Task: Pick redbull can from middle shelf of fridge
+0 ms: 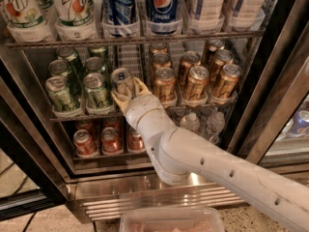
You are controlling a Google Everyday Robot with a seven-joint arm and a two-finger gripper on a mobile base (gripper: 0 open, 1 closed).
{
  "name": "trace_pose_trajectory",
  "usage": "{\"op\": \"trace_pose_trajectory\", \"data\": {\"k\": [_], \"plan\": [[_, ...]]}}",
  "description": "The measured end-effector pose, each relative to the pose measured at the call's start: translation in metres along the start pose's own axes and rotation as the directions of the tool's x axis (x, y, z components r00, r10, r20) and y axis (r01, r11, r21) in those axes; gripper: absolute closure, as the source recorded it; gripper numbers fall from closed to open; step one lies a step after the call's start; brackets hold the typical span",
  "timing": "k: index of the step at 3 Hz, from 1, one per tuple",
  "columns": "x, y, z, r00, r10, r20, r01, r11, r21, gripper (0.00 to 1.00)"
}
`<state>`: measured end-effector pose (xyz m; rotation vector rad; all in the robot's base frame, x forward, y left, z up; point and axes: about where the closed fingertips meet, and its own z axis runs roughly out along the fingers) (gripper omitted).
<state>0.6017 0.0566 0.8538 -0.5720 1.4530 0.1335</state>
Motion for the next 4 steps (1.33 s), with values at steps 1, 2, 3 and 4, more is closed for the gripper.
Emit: {"op": "trace_pose_trajectory", "data": {"k": [1,2,3,4], "plan": [[-0.021,0.002,-0.004,0.999,-0.011,0.032,0.012,0.9993,-0.034,1.0],[-0.033,0.003,-0.006,0.999,-0.017,0.046,0.02,0.9984,-0.054,1.0],[-0.043,0.004,-0.014,0.999,-0.001,0.048,0.005,0.9964,-0.085,1.0],[-0.052,0.003,-0.029,0.999,0.036,0.04,-0.031,0.9918,-0.124,1.0]]}}
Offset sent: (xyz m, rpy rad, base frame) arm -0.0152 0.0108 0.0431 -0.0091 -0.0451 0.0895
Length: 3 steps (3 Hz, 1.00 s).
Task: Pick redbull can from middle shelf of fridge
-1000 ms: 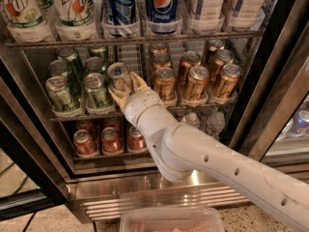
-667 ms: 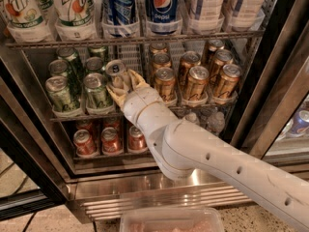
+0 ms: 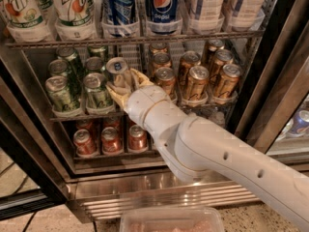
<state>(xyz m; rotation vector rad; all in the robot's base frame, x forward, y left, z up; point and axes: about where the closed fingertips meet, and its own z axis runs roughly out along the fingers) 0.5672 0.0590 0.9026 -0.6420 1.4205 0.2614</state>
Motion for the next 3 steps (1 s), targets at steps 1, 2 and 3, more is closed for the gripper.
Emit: {"op": "trace_pose_trajectory", "data": {"k": [1,2,3], "plan": [[-0.001,0.002,-0.03,0.997,0.071,-0.027,-0.072,0.9963,-0.047,1.0],[0.011,-0.002,-0.062,0.994,0.072,-0.081,-0.079,0.9932,-0.085,1.0],[0.014,-0.006,-0.079,0.991,-0.018,-0.132,-0.001,0.9894,-0.145,1.0]]}}
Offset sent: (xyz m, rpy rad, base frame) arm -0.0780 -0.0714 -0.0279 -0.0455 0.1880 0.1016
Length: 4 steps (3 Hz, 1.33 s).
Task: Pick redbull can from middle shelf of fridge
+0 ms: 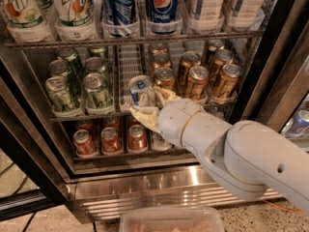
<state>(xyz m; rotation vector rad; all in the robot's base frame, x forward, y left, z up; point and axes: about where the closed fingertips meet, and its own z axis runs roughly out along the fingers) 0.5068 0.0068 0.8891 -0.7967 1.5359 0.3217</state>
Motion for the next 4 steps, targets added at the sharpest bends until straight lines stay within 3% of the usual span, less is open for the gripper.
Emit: {"op": "trace_pose_trajectory", "data": {"k": [1,2,4], "plan": [[0.002,-0.01,-0.006,0.997,-0.069,-0.015,0.068,0.9945,-0.08,1.0],[0.002,-0.015,0.001,0.995,-0.1,0.009,0.1,0.976,-0.193,1.0],[-0.002,-0.004,0.01,0.992,-0.123,0.042,0.13,0.9276,-0.35,1.0]]}}
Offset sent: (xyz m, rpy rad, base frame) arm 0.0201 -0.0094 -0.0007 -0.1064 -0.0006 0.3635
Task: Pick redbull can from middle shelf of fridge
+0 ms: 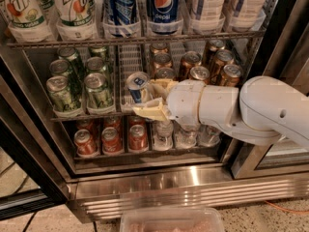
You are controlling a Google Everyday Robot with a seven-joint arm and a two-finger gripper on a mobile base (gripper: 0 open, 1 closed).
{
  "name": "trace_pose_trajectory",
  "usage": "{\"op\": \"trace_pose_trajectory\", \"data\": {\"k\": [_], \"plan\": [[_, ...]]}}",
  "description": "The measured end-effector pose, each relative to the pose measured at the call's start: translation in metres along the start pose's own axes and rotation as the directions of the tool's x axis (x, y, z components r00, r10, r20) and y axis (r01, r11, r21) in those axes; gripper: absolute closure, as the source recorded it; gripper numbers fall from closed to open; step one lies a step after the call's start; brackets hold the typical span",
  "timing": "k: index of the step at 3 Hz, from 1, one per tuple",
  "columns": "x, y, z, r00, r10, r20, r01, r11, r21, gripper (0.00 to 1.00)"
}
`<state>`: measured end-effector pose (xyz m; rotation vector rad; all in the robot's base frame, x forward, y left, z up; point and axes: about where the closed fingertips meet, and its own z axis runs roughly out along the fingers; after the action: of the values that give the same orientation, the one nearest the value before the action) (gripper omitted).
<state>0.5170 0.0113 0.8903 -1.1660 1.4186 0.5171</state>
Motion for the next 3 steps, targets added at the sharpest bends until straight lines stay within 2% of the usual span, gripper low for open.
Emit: {"op": "trace_pose_trajectory", "data": {"k": [1,2,3], "plan": [[-0.005,0.015,0.005,1.0,-0.015,-0.013,0.014,0.9958,-0.091,1.0],[-0.006,0.031,0.002,0.999,-0.018,-0.038,0.011,0.988,-0.154,1.0],[-0.006,0.044,-0.007,0.998,-0.021,-0.062,0.009,0.9825,-0.186,1.0]]}}
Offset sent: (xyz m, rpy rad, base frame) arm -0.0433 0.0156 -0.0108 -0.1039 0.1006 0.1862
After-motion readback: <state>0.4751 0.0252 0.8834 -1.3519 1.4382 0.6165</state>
